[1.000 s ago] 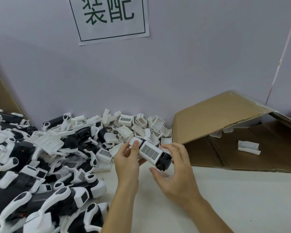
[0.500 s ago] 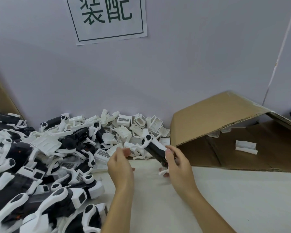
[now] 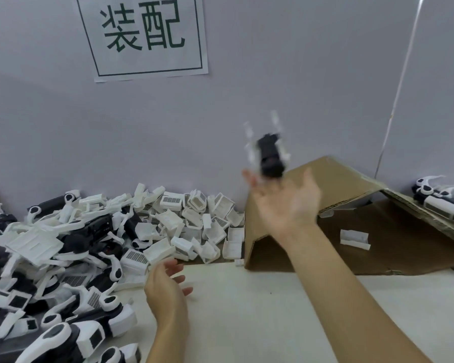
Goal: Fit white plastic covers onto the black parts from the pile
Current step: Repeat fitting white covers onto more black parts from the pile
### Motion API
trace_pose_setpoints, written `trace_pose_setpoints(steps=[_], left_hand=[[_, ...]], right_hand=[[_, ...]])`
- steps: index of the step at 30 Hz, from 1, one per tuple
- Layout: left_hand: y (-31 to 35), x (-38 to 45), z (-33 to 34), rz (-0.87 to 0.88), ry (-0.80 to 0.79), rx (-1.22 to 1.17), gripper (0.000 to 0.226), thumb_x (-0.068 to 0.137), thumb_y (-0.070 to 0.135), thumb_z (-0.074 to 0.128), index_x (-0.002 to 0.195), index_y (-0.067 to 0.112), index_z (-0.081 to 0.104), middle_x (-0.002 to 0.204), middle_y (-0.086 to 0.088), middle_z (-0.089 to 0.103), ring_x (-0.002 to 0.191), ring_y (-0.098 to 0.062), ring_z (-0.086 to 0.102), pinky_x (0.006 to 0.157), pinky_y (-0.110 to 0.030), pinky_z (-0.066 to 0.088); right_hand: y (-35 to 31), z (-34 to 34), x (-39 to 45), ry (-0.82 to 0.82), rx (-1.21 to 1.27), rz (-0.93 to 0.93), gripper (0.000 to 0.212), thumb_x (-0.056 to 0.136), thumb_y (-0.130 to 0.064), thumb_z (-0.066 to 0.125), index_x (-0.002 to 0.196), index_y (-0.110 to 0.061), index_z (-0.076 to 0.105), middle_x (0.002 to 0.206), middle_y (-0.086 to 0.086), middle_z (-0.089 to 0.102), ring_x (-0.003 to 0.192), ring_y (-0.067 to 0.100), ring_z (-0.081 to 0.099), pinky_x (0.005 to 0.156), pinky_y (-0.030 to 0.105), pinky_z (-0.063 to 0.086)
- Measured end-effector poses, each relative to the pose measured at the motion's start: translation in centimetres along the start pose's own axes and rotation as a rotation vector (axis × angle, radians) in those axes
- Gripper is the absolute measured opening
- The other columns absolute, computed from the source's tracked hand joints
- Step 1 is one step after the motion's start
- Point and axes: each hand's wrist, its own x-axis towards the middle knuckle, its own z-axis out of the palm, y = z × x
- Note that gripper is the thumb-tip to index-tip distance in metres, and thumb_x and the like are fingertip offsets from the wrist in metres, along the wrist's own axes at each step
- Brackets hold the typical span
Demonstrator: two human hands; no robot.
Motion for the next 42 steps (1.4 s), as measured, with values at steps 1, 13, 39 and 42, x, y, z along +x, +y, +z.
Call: trace_pose_setpoints(steps=[1,13,39,42], left_hand=[[0.1,-0.1,0.0,0.0,-0.007,-0.005,0.029,0.094,0.012,0.038,0.086,0.014,0.066,0.093,-0.011,0.067,0.075,-0.022,0.057,0.056,-0.034,0.047],[-0.6,-0.4,0.3,0.072,-0.168,0.159,0.028,0.095,0.006,0.04,0.088,0.009,0.067,0.085,-0.013,0.07,0.072,-0.028,0.061,0.056,-0.033,0.047],[-0.3,-1.7,0.2,0.196,-0.202,0.401,0.025,0.091,-0.002,0.048,0.081,0.013,0.065,0.081,-0.003,0.068,0.077,-0.025,0.065,0.074,-0.041,0.055],[-0.2,-1.8,-0.3,0.218,-0.193,0.456,0.025,0.09,-0.002,0.049,0.083,0.012,0.068,0.078,0.001,0.069,0.077,-0.02,0.065,0.066,-0.025,0.049]], right_hand=[[-0.9,-0.1,0.3,-0.003,0.056,-0.065,0.058,0.105,-0.048,0.033,0.145,-0.006,0.042,0.139,0.021,0.055,0.11,0.041,0.064,0.101,0.047,0.05],[9.8,-11.4,-5.3,-0.165,-1.447,0.008,0.037,0.09,-0.007,0.047,0.089,-0.036,0.071,0.07,-0.004,0.071,0.067,0.009,0.067,0.068,0.028,0.058],[10.3,-11.4,-4.7,-0.175,-1.481,-0.162,0.038,0.094,0.001,0.054,0.089,-0.032,0.071,0.075,-0.018,0.07,0.071,0.004,0.066,0.065,0.017,0.05],[10.7,-8.8,-5.2,-0.268,-1.51,-0.265,0.036,0.091,0.002,0.058,0.086,-0.032,0.068,0.078,-0.011,0.07,0.073,0.001,0.063,0.061,0.01,0.044]])
